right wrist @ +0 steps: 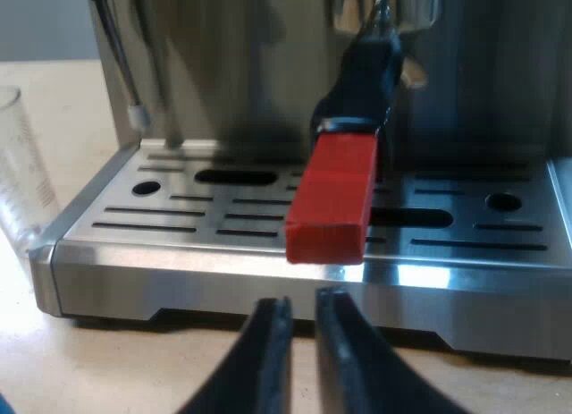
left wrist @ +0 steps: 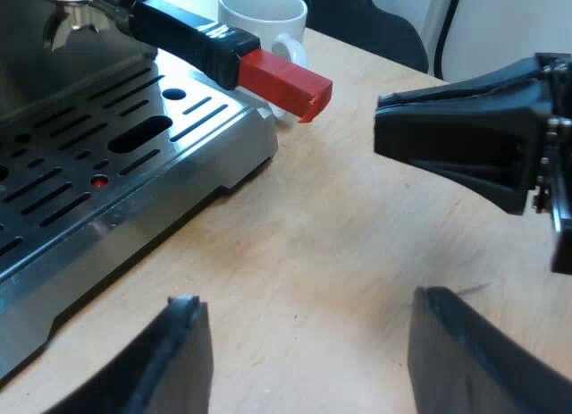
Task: Grind coffee beans and then tamp
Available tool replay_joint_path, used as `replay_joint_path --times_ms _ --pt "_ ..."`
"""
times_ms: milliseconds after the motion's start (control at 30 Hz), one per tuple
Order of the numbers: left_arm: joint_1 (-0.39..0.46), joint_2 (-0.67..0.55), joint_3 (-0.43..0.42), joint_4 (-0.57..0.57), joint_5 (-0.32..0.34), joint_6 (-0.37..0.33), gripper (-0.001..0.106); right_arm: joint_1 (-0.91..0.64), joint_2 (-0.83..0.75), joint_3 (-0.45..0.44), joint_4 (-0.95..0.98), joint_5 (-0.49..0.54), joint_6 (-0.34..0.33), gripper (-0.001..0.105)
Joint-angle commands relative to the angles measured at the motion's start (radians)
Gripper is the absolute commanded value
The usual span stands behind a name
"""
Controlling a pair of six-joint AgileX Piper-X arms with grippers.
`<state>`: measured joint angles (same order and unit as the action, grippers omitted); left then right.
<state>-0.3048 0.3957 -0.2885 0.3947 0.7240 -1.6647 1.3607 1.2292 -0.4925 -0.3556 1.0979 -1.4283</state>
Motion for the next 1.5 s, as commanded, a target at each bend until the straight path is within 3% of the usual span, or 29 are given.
replay_joint_path --times_ms 33,100,167,300,467,767,933,1033,1100,1233,1367,1500 --pt "-0.006 -0.001 0.000 -0.012 0.013 -0.006 0.051 0.033 -0.020 -0.005 0.002 0.028 -0.015 0.036" --pt "-0.006 -0.001 0.000 -0.012 0.013 -0.006 0.051 0.048 -0.037 -0.005 0.002 0.027 -0.023 0.050" --pt "-0.006 -0.001 0.000 -0.012 0.013 -0.006 0.051 0.059 -0.060 -0.005 0.002 0.027 -0.055 0.055" --pt "-0.006 -0.001 0.000 -0.012 0.013 -0.006 0.051 0.076 -0.132 -0.005 0.002 0.034 -0.125 0.055" --pt "-0.006 -0.032 0.000 -0.012 0.013 -0.020 0.051 0.076 -0.226 -0.024 0.077 0.070 -0.131 0.055" --pt "-0.006 -0.135 0.000 0.004 0.009 -0.045 0.051 0.076 -0.275 -0.249 0.536 0.052 -0.110 0.055" --pt "-0.006 -0.167 0.000 0.039 0.006 -0.045 0.051 0.063 -0.275 -0.352 0.678 0.031 -0.023 0.055" --pt "-0.006 -0.167 -0.004 0.057 0.006 -0.045 0.051 0.022 -0.275 -0.394 0.774 -0.072 0.056 0.055" --pt "-0.006 -0.167 -0.008 0.058 0.006 -0.045 0.051 -0.039 -0.275 -0.429 0.882 -0.186 0.152 0.055" --pt "-0.006 -0.167 -0.008 0.058 0.006 -0.050 0.051 -0.137 -0.275 -0.468 1.038 -0.323 0.241 0.055" --pt "-0.006 -0.167 -0.008 0.058 0.006 -0.050 0.051 -0.237 -0.272 -0.487 1.101 -0.469 0.265 0.055" --pt "-0.006 -0.167 -0.008 0.058 0.006 -0.050 0.051 -0.282 -0.246 -0.499 1.101 -0.542 0.265 0.055"
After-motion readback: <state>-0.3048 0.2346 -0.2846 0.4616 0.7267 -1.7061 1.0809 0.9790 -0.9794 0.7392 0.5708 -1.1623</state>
